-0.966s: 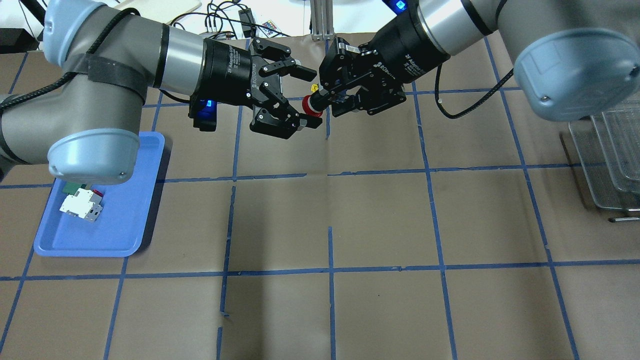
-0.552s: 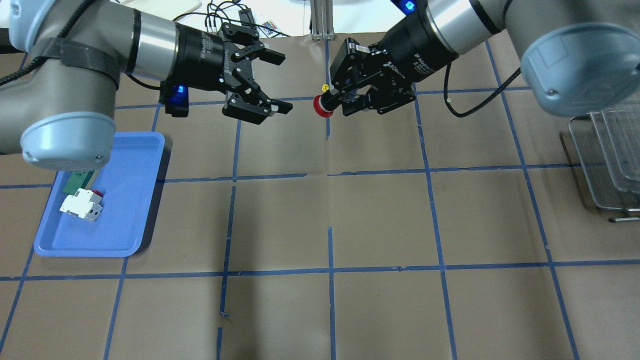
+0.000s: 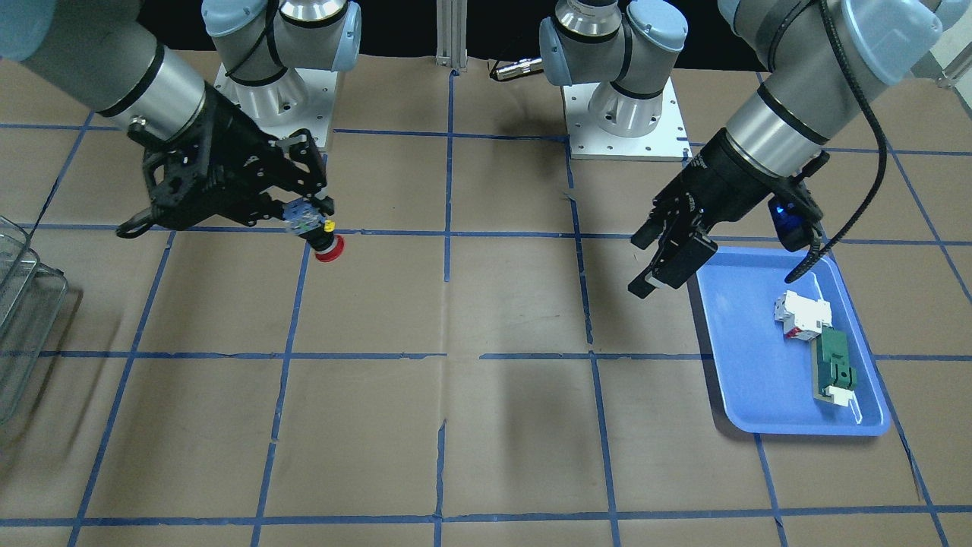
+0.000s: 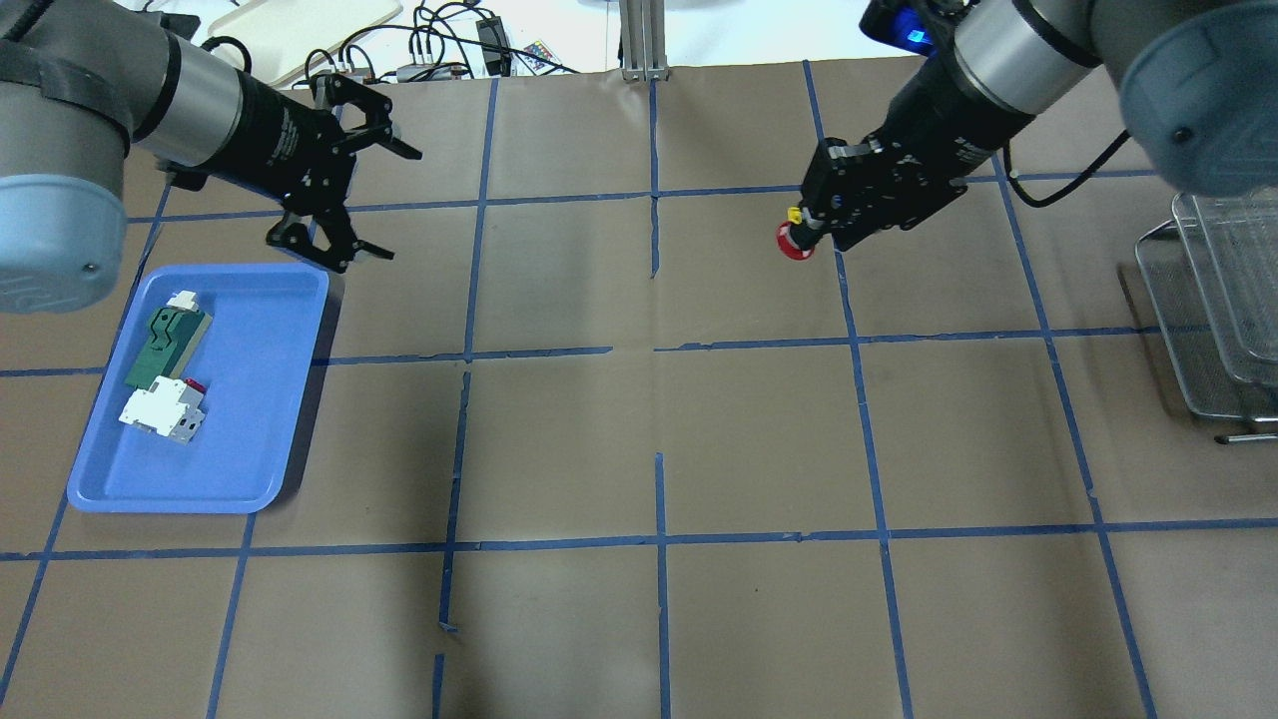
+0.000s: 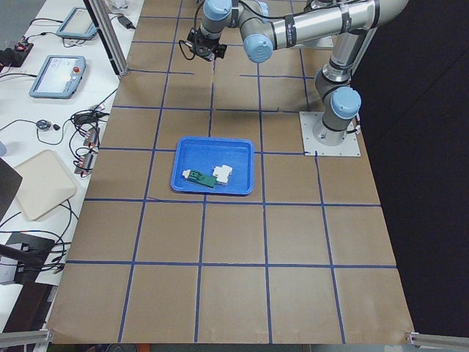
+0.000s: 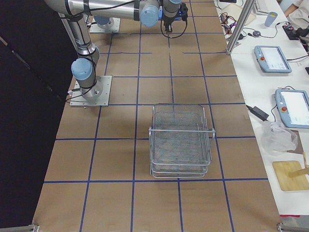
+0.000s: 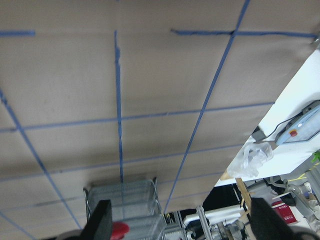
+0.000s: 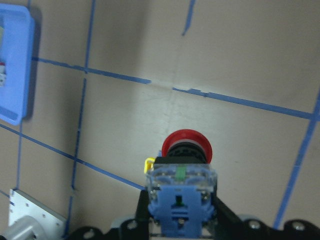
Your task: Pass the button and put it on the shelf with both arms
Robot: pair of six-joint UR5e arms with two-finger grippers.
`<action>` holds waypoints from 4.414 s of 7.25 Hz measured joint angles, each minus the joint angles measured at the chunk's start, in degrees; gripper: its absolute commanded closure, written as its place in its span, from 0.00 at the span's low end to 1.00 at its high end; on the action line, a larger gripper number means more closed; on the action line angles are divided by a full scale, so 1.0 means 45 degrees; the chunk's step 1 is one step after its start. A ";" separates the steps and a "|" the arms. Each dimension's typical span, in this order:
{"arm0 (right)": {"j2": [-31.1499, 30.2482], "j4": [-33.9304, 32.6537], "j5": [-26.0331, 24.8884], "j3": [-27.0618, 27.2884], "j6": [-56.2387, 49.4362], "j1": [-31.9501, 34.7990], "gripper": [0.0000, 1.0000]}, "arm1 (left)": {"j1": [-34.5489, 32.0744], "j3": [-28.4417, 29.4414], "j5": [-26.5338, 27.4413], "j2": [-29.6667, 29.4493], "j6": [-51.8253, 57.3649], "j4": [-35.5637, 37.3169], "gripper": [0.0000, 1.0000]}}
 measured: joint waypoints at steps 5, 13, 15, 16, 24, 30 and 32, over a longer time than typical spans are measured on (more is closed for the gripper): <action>0.1079 0.0373 -0.5987 -0.0906 -0.6387 -0.3824 1.00 | -0.0241 0.1027 0.3660 0.0843 1.0898 -0.2640 0.00; 0.3729 -0.1162 -0.7570 -0.2786 -1.0759 -0.7046 0.18 | -0.0960 0.0355 0.4580 0.1871 1.4085 -0.4125 0.00; 0.3829 -0.1384 -0.7552 -0.2811 -1.0902 -0.7091 0.09 | -0.0975 0.0370 0.4574 0.1883 1.4106 -0.4083 0.00; 0.3813 -0.1393 -0.7551 -0.2816 -1.0977 -0.7096 0.06 | -0.0978 0.0371 0.4578 0.1877 1.4107 -0.4062 0.00; 0.0850 0.0075 -0.6297 -0.2614 -0.4714 -0.1355 0.00 | -0.0979 0.0332 0.4553 0.2110 1.4164 -0.4143 0.00; 0.0468 0.0740 -0.4707 -0.2708 0.3826 0.2684 0.00 | -0.0979 0.0293 0.4591 0.2085 1.4186 -0.4139 0.00; 0.0455 0.0793 -0.5835 -0.2622 0.4219 0.2664 0.16 | -0.0979 0.0299 0.4580 0.2133 1.4155 -0.4181 0.00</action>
